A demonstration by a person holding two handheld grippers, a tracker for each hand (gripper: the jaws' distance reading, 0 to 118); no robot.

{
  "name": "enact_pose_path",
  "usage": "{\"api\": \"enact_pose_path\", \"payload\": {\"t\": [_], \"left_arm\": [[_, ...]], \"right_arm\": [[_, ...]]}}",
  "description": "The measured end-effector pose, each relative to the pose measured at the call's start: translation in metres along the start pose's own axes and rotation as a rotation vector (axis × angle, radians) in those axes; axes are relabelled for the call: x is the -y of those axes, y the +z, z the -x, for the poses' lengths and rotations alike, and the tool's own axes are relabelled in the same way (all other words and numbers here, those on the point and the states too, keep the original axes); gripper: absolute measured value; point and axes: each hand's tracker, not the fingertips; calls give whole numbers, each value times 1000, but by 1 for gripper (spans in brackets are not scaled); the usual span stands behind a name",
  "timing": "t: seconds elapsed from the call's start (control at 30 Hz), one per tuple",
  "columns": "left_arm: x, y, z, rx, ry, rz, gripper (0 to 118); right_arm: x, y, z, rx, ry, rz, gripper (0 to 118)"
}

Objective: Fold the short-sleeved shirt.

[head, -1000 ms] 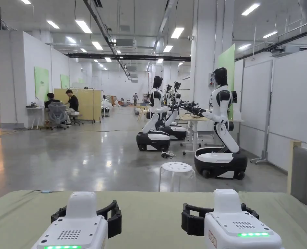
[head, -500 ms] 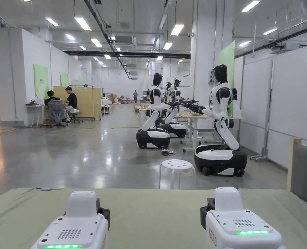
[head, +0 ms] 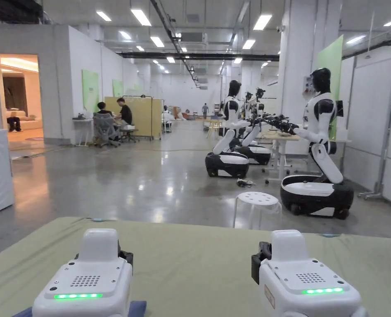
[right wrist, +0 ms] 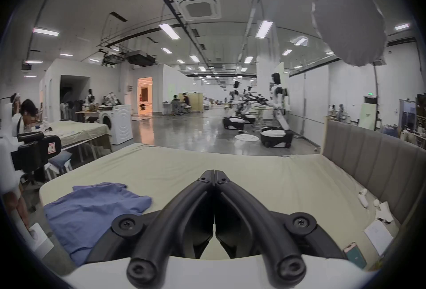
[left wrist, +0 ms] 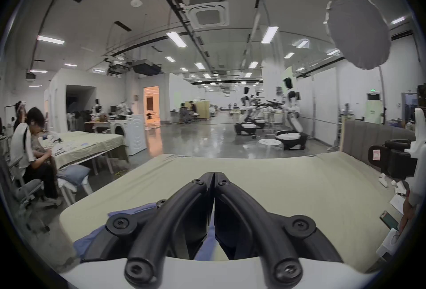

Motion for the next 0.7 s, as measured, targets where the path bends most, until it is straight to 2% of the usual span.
{"api": "enact_pose_path", "payload": {"t": [0.13,0.27,0.47,0.5,0.57,0.6,0.7], "left_arm": [[8,12,54,-102,-8,35,3],[17,11,98,-117,-37,137,3],[57,-67,139,-8,-44,516,3],[67,-82,144,4,-17,560,6],[93,-116,153,32,40,608,74],[107,-134,156,10,31,639,95],[140,-173,151,43,-29,660,95]], "right_arm": [[9,-11,59,-153,-3,22,1],[24,-17,98,-227,36,51,1],[51,-31,112,-246,77,95,1],[55,-35,112,-244,77,107,1],[65,-45,111,-242,82,141,1],[71,-52,109,-236,88,158,1],[87,-68,106,-218,94,197,1]]}}
